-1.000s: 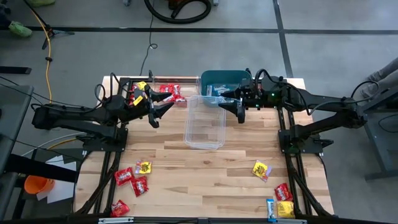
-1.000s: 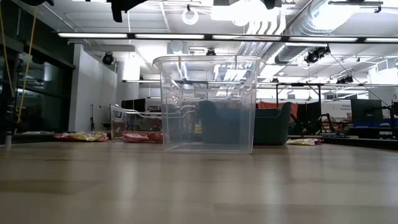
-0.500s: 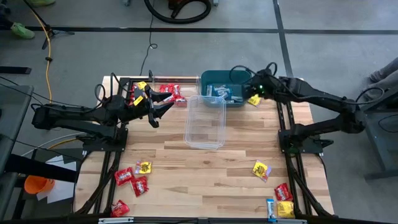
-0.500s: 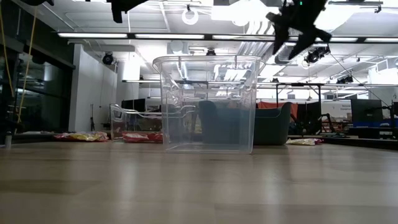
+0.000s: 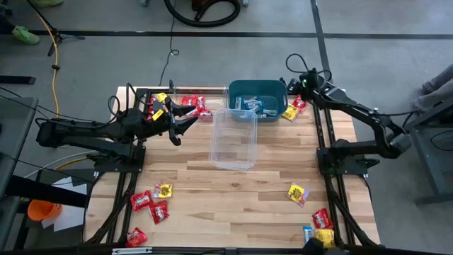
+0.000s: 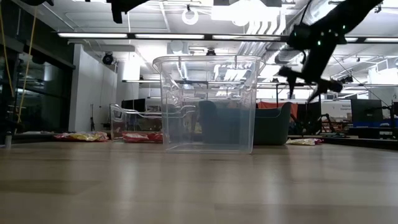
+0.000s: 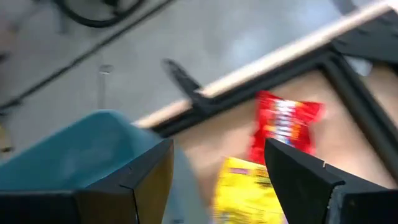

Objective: Sort candy
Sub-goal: Put the red candy into the transparent bin

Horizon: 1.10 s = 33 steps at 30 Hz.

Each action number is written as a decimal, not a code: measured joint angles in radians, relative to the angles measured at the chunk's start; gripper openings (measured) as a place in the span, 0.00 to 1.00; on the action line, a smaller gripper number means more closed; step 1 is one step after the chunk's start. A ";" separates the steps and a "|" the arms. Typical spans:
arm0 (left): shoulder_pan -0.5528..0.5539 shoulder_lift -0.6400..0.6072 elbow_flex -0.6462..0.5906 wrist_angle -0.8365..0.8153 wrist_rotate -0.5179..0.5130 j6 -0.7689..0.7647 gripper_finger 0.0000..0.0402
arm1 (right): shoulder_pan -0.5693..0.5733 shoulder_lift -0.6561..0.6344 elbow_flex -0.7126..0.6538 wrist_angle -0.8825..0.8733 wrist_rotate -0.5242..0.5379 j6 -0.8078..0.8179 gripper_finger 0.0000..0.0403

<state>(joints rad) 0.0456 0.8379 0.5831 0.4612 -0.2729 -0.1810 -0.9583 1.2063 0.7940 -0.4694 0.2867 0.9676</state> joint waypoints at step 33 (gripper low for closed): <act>0.081 -0.031 0.001 0.013 -0.046 0.002 0.53 | -0.077 0.458 0.172 -0.092 0.159 0.267 0.60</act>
<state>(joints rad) 0.1266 0.8066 0.5842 0.4744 -0.3191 -0.1791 -1.0351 1.6648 0.9656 -0.5615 0.4461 1.2342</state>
